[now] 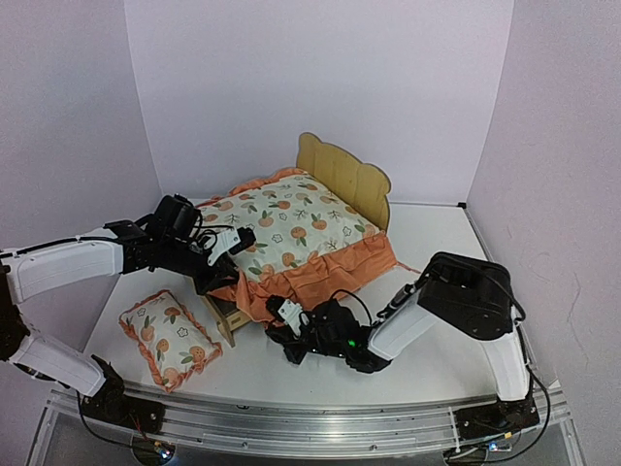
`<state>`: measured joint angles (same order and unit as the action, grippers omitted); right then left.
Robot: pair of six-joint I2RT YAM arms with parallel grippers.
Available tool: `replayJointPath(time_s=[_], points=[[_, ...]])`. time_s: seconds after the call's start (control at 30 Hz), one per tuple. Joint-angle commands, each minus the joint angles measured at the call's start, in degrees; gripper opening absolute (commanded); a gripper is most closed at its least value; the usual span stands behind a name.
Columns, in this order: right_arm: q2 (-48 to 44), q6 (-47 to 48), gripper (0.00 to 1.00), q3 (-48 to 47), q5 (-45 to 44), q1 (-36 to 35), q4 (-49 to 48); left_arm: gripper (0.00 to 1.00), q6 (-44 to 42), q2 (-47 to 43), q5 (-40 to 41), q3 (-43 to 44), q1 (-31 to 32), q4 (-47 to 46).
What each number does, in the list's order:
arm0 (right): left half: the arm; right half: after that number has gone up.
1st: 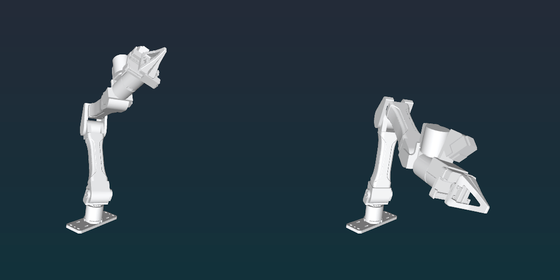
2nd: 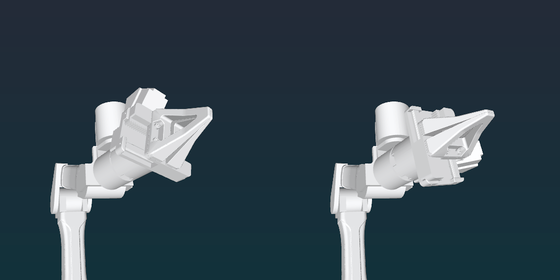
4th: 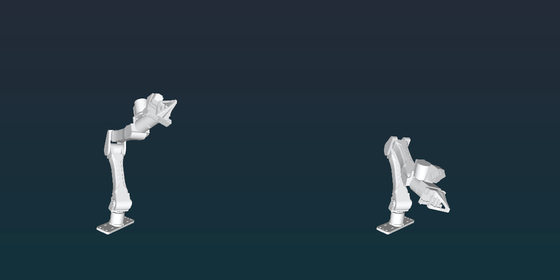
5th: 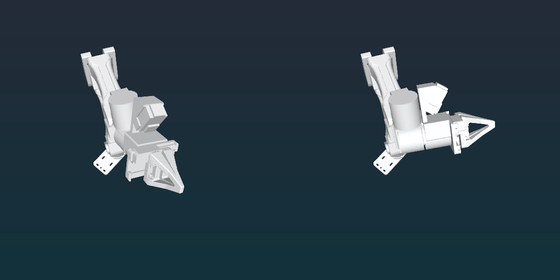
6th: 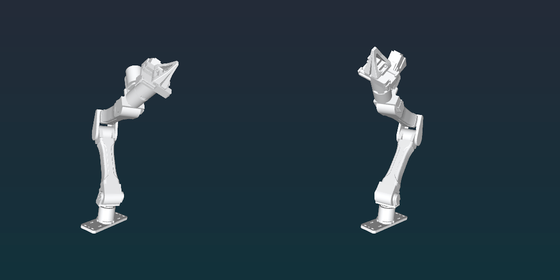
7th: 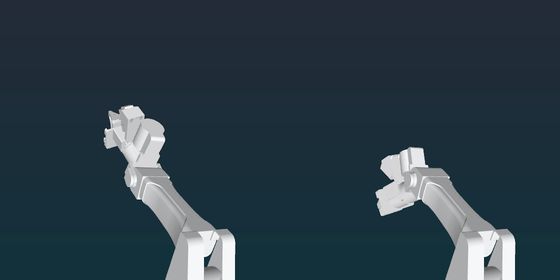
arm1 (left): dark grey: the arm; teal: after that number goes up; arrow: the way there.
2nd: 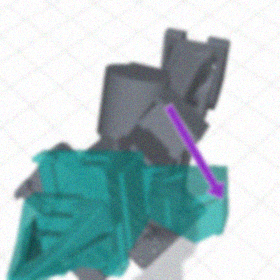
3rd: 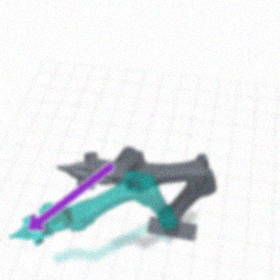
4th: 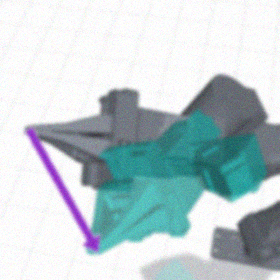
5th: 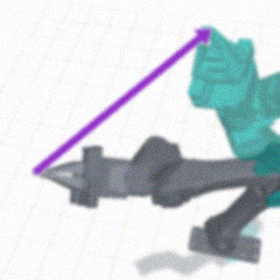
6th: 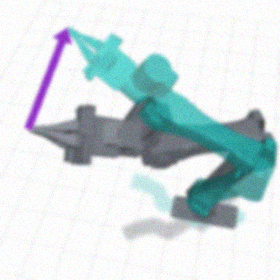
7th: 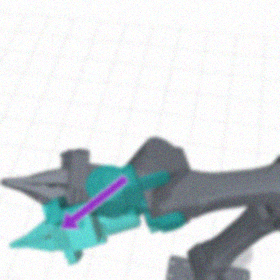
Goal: Set up the pet bed
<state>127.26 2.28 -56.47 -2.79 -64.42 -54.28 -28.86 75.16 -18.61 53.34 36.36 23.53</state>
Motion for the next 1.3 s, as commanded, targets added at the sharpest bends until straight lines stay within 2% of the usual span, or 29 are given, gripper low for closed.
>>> replayJointPath(time_s=[0.0,0.13,0.4,0.47,0.7,0.87,0.93,1.03,1.1,1.13,1.17,1.27], points=[[-9.36,-1.47,0.0,4.45,8.09,-0.44,4.56,0.34,-5.64,-2.21,-5.55,-0.26,-0.19,2.38],[-15.37,-1.97,0.0,5.97,14.88,-0.46,13.2,0.57,-10.02,-3.91,-9.49,-0.09,-0.15,5.77],[-23.59,-6.95,0.0,4.59,24.7,-0.45,29.72,0.79,-21.65,-5.63,-14.98,2.57,0.65,18.01],[-24.73,-8.52,0.0,4.51,24.79,-0.43,30.98,0.8,-22.52,-5.89,-13.27,2.42,2.48,17.96],[-23.75,-11.37,0.0,0.49,20.74,0.13,32.06,0.81,-18.01,-4.39,-7.11,-0.92,6.94,4.79],[-20.47,-14.34,0.0,-3.14,19.37,1.29,32.23,0.8,-20.33,-2.43,-5.74,-1.89,9.11,1.25],[-19.88,-15.73,0.0,-4.09,19.16,1.82,32.26,0.7,-21.14,-1.84,-4.87,-2.46,9.25,1.03],[-19.42,-16.56,0.0,-4.84,18.79,2.5,32.31,0.29,-19.4,-1.28,-1.44,-1.83,9.27,-0.45],[-19.25,-18.0,0.02,-4.77,18.94,3.19,32.47,0.08,-17.29,-0.83,0.43,-0.32,9.23,-0.52],[-19.38,-18.75,0.06,-4.48,19.19,3.59,32.75,0.02,-16.23,-0.64,0.96,0.48,9.18,-0.14],[-19.62,-19.59,0.11,-4.02,19.43,4.09,33.14,0.0,-14.96,-0.55,1.41,1.38,9.12,0.22],[-21.68,-20.71,0.26,-2.12,19.59,5.19,35.18,0.0,-10.61,-0.56,1.13,3.48,8.16,1.7]])
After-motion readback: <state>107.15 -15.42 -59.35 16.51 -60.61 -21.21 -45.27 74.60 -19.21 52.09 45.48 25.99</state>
